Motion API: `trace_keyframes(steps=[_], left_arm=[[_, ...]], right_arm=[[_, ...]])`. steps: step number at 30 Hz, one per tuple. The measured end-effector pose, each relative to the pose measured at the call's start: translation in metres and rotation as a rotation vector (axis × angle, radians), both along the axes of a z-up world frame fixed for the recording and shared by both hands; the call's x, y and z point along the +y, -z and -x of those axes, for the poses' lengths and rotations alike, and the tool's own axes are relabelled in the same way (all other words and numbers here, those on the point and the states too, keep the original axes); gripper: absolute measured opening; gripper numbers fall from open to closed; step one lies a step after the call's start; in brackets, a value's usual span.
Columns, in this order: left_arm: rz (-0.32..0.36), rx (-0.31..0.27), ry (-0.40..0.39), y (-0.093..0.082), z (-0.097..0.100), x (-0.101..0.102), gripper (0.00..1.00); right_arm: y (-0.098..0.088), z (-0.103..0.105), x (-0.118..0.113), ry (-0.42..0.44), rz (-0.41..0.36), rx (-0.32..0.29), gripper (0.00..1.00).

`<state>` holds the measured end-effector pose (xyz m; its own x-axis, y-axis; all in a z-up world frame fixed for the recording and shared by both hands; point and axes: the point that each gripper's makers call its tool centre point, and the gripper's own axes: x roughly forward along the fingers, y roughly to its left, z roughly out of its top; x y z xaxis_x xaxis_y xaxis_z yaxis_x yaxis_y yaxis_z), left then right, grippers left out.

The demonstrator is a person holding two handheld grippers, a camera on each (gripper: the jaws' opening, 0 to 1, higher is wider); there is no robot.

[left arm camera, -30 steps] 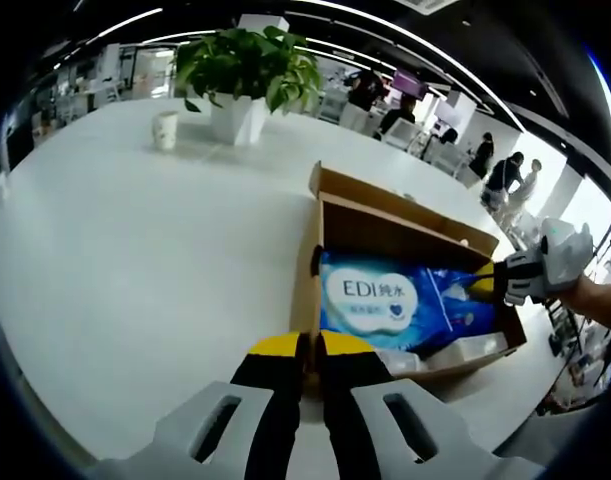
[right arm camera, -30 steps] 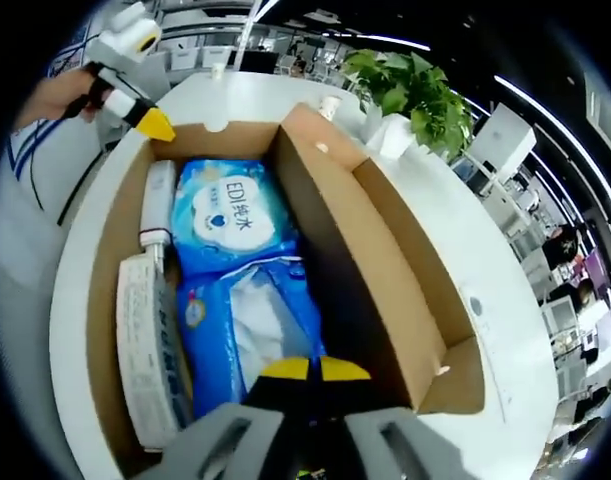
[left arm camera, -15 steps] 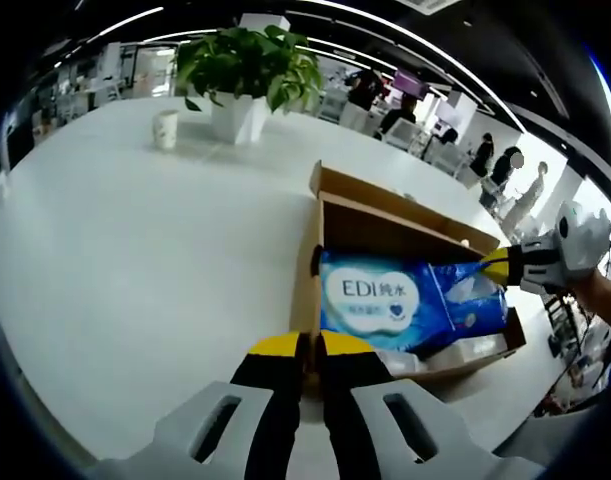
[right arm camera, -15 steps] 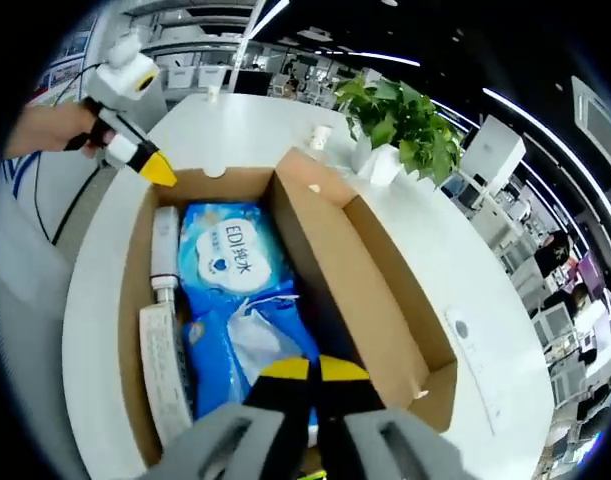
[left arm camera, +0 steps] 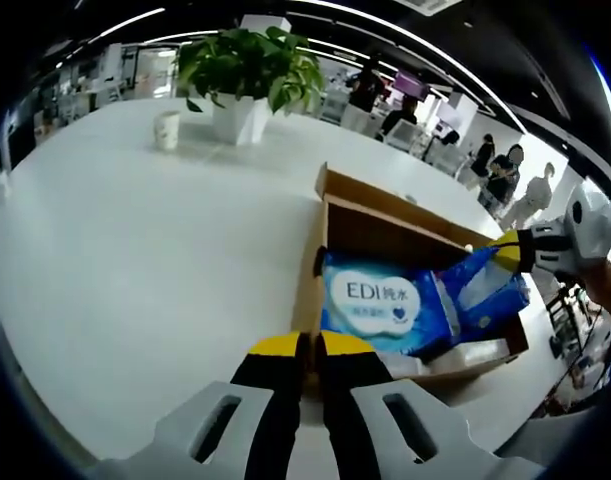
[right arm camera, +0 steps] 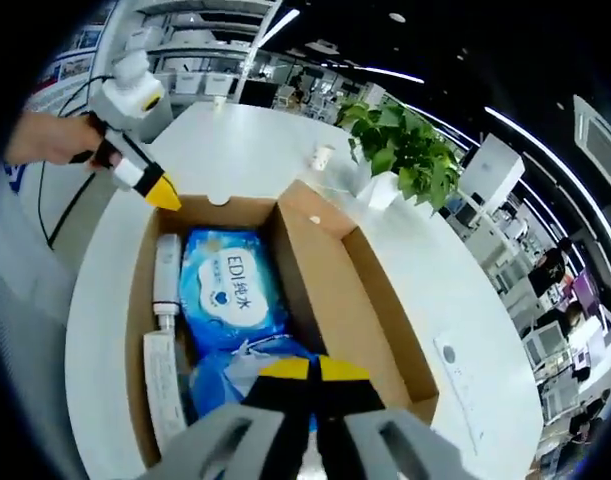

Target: Operate the shoe box by opening the lid, removing the specified soft item, and placing it in the target area until the item is outside and the box remains undamaged.

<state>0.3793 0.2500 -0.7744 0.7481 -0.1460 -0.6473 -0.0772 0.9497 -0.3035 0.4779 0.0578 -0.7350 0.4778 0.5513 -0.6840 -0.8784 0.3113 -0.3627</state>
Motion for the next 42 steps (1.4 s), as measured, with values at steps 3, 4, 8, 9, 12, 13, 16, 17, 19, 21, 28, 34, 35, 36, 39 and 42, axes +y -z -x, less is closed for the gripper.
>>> trace_keyframes(steps=[3,4,8,9,12,13,16,17,19,21,28,34,35,36,39,42], left_arm=[[0.014,-0.003,-0.015,0.000,0.000,0.000,0.03],[0.017,-0.005,-0.016,0.000,0.000,0.000,0.03],[0.010,-0.006,-0.010,0.000,-0.001,0.000,0.03],[0.010,-0.006,-0.010,0.000,-0.001,0.000,0.03],[0.008,-0.008,-0.008,0.000,-0.001,0.000,0.03],[0.007,-0.008,-0.007,0.000,-0.001,0.000,0.03],[0.008,-0.008,-0.006,0.000,-0.001,-0.001,0.03],[0.008,-0.008,-0.006,-0.001,-0.001,-0.001,0.03],[0.008,-0.008,-0.006,-0.001,-0.001,-0.001,0.03],[0.009,-0.009,-0.007,-0.001,0.000,-0.002,0.03],[0.018,-0.012,-0.009,-0.001,0.001,-0.002,0.03],[0.016,-0.010,-0.004,-0.002,0.001,-0.002,0.03],[0.016,-0.010,-0.004,-0.002,0.001,-0.002,0.03],[0.016,-0.010,-0.004,-0.002,0.001,-0.002,0.03],[0.015,-0.010,-0.004,-0.002,0.001,-0.002,0.03],[0.013,-0.010,-0.004,-0.002,0.002,-0.003,0.03]], right_arm=[[-0.004,0.002,0.002,-0.011,-0.002,-0.001,0.00],[-0.005,0.003,0.002,-0.019,0.004,-0.004,0.00],[-0.015,0.006,-0.001,-0.028,-0.007,-0.018,0.00],[-0.021,0.007,-0.002,-0.027,-0.016,-0.021,0.00],[-0.031,0.009,-0.002,-0.036,-0.030,-0.031,0.00],[-0.036,0.010,-0.002,-0.038,-0.033,-0.034,0.00],[-0.045,0.013,-0.002,-0.046,-0.046,-0.047,0.00],[-0.047,0.014,-0.002,-0.048,-0.050,-0.049,0.00],[-0.054,0.017,0.000,-0.051,-0.068,-0.047,0.00],[-0.058,0.019,0.001,-0.059,-0.074,-0.051,0.00],[-0.077,0.025,-0.002,-0.071,-0.093,-0.065,0.00],[-0.097,0.026,-0.007,-0.062,-0.135,-0.070,0.00],[-0.099,0.027,-0.008,-0.062,-0.138,-0.073,0.00],[-0.103,0.027,-0.009,-0.061,-0.145,-0.075,0.00],[-0.109,0.028,-0.013,-0.062,-0.152,-0.081,0.00],[-0.114,0.028,-0.016,-0.060,-0.164,-0.081,0.00]])
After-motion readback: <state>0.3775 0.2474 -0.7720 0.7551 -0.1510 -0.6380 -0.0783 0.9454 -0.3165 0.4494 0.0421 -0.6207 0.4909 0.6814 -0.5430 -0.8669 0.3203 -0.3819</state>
